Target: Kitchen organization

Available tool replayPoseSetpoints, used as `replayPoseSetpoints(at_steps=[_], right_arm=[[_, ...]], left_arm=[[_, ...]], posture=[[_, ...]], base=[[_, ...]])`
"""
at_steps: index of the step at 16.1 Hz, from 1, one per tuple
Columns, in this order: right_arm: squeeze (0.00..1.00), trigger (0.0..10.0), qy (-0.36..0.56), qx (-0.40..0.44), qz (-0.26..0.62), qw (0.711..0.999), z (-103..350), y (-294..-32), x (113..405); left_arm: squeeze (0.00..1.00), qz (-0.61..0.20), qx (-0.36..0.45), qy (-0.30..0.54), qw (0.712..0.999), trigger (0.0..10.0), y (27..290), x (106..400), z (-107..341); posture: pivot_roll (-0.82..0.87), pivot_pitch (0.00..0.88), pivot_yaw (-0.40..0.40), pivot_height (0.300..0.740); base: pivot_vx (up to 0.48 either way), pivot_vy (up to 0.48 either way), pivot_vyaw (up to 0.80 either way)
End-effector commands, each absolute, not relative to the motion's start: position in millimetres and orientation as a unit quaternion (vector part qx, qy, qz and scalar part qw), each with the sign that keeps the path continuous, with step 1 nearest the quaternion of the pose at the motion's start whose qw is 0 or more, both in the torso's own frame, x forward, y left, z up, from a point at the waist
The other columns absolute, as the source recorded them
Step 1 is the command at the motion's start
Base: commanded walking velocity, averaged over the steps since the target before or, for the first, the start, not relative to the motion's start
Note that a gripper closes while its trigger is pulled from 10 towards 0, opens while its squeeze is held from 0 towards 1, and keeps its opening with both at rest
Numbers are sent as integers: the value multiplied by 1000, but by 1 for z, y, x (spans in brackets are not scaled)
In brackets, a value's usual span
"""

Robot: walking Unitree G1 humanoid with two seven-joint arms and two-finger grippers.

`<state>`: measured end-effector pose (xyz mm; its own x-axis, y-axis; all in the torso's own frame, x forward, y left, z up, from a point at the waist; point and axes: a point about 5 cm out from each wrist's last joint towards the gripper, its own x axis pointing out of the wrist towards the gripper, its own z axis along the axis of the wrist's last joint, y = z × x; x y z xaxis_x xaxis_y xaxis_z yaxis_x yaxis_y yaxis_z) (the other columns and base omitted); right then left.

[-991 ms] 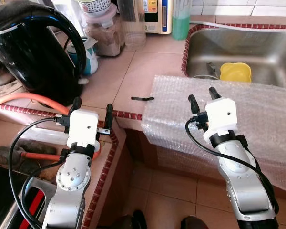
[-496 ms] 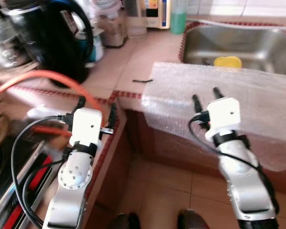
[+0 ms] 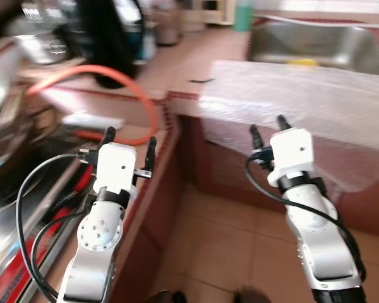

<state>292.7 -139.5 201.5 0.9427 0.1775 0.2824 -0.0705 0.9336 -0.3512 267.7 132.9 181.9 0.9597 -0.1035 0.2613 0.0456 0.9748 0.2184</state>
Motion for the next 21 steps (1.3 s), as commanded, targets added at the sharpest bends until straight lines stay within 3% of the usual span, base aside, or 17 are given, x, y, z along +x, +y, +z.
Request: replayPoseSetpoints(at_steps=[1, 5, 16, 21], right_arm=[[0, 10000, -160, -177, 67, 969, 202, -139, 292], [0, 10000, -166, -178, 73, 967, 204, -137, 292], [0, 10000, -165, -183, 96, 964, 200, -131, 292], [0, 10000, -159, -177, 104, 966, 197, -129, 292]], left_arm=[[0, -47, 106, -141, 983, 10000, 131, 266, 184], [0, -55, 100, -147, 983, 10000, 125, 267, 186], [0, -53, 117, -140, 982, 10000, 133, 267, 176], [0, -48, 129, -134, 981, 10000, 132, 268, 173]], posture=[[-185, 200, 135, 740], [-188, 195, 136, 740], [-177, 186, 130, 740], [-176, 191, 126, 740]], base=[[0, 0, 0], [0, 0, 0], [0, 0, 791], [0, 0, 0]])
